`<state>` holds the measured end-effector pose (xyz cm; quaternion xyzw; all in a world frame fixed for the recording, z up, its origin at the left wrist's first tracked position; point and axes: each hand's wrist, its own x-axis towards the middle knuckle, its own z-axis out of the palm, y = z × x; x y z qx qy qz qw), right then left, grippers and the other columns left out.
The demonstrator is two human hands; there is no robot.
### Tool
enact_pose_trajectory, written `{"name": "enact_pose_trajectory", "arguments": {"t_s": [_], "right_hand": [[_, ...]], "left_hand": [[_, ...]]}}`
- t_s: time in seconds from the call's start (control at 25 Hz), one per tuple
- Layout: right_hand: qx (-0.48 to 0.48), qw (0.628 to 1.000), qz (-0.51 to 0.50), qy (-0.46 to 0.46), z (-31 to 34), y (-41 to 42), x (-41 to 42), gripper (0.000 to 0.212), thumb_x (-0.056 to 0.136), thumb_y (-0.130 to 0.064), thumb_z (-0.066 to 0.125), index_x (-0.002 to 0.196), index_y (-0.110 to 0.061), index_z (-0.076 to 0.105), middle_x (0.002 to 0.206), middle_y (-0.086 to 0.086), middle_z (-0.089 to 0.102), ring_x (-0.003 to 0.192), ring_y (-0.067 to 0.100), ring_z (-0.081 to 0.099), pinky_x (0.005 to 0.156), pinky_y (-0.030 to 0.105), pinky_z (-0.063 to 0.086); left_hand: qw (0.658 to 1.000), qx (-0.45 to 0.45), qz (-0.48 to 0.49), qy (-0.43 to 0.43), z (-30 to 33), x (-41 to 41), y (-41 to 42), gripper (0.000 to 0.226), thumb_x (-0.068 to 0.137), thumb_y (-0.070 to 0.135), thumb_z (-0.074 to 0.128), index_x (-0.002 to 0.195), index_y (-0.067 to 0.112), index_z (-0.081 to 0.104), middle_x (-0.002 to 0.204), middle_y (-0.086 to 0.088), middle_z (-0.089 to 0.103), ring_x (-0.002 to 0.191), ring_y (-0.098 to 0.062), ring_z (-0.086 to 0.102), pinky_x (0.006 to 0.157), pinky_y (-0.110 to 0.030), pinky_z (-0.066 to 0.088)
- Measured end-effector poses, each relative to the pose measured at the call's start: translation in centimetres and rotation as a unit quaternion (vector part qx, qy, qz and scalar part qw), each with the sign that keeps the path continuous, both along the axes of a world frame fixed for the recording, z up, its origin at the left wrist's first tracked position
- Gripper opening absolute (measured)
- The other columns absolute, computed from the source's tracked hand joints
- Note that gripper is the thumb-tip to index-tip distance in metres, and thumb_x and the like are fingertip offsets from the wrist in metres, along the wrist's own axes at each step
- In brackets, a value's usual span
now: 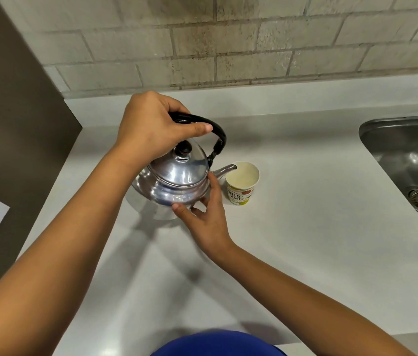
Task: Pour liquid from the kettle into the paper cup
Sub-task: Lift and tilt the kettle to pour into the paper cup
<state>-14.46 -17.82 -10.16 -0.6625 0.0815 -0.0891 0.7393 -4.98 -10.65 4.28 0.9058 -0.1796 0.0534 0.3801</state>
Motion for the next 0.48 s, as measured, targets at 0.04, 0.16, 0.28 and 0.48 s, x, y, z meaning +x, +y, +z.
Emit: {"name": "enact_pose_trajectory", "arguments": {"t_s": [0.04,0.16,0.28,0.48], "right_hand": [[0.011,1.0,-0.001,-0.002,0.0,0.0,0.0,0.085,0.074,-0.012,0.074,0.139,-0.025,0.021,0.145,0.005,0.032,0.128,0.022,0.042,0.101,0.052,0.045],[0.034,0.999,-0.002,-0.007,0.1,0.2,0.1,0.082,0.075,-0.009,0.073,0.136,-0.03,0.022,0.145,0.005,0.032,0.128,0.022,0.042,0.102,0.051,0.045],[0.042,0.999,-0.001,-0.011,0.3,0.5,0.1,0.079,0.075,-0.009,0.072,0.13,-0.038,0.023,0.145,0.004,0.031,0.127,0.022,0.042,0.102,0.049,0.045],[0.047,0.999,-0.001,-0.017,0.3,0.6,0.3,0.083,0.077,-0.01,0.071,0.139,-0.028,0.02,0.145,0.002,0.035,0.127,0.019,0.043,0.103,0.039,0.045]], "left_hand": [[1.0,0.007,0.001,-0.002,0.1,0.0,-0.1,0.036,0.054,0.057,0.075,0.073,0.026,0.072,0.065,0.003,0.068,0.066,-0.016,0.063,0.065,-0.033,0.051],[0.999,0.03,-0.006,-0.015,0.4,0.0,-0.5,0.037,0.054,0.058,0.073,0.072,0.026,0.072,0.065,0.002,0.069,0.064,-0.013,0.062,0.059,-0.029,0.049],[0.999,0.046,-0.018,-0.024,0.7,0.0,-0.7,0.037,0.054,0.059,0.072,0.072,0.026,0.072,0.06,0.006,0.065,0.058,-0.008,0.058,0.054,-0.024,0.044],[0.997,0.063,-0.032,-0.041,1.2,0.0,-1.1,0.038,0.055,0.059,0.072,0.072,0.025,0.071,0.056,0.011,0.06,0.055,-0.006,0.056,0.051,-0.022,0.041]]}}
